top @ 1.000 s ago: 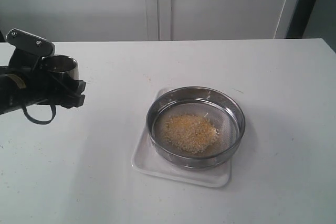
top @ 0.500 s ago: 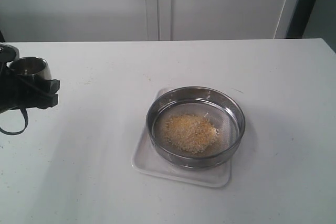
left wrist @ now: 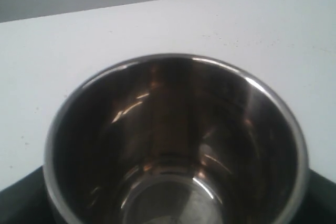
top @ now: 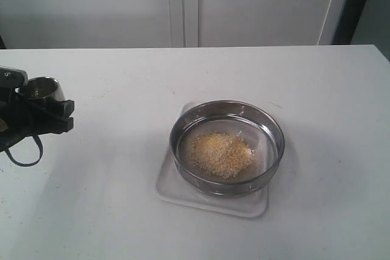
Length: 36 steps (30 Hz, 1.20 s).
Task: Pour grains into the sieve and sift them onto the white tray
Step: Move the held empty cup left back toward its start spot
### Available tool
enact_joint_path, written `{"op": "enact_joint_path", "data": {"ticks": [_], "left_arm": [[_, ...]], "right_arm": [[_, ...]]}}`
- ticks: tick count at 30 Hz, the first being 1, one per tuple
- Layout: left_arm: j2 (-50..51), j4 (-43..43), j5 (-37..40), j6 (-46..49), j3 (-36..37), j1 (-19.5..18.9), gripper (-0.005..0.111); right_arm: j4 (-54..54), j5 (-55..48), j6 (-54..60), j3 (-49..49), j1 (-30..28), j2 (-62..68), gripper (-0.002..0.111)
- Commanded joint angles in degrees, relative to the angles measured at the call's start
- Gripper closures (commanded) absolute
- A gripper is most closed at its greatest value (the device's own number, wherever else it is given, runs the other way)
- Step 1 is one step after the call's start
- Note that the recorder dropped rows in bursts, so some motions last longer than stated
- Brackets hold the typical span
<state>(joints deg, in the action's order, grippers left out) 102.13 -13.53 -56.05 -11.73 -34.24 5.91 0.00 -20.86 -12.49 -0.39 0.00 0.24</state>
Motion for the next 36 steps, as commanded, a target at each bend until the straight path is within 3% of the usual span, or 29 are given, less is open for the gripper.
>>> {"op": "enact_joint_path", "data": {"ticks": [1, 20, 36], "left_arm": [[3.41, -0.72, -2.8, -1.44, 0.25, -2.19, 0.107], [15.89, -8.86, -7.63, -1.44, -7.08, -2.76, 0.107], [16.74, -12.83, -9.0, -3.28, -7.19, -2.76, 0.107]], "right_arm": [[0.0, 0.82, -0.14, 0.39, 0.07, -0.24, 0.108], [0.0, 0.82, -0.14, 0.39, 0.07, -0.24, 0.108], [0.0, 0.82, -0.14, 0.39, 0.07, -0.24, 0.108]]}}
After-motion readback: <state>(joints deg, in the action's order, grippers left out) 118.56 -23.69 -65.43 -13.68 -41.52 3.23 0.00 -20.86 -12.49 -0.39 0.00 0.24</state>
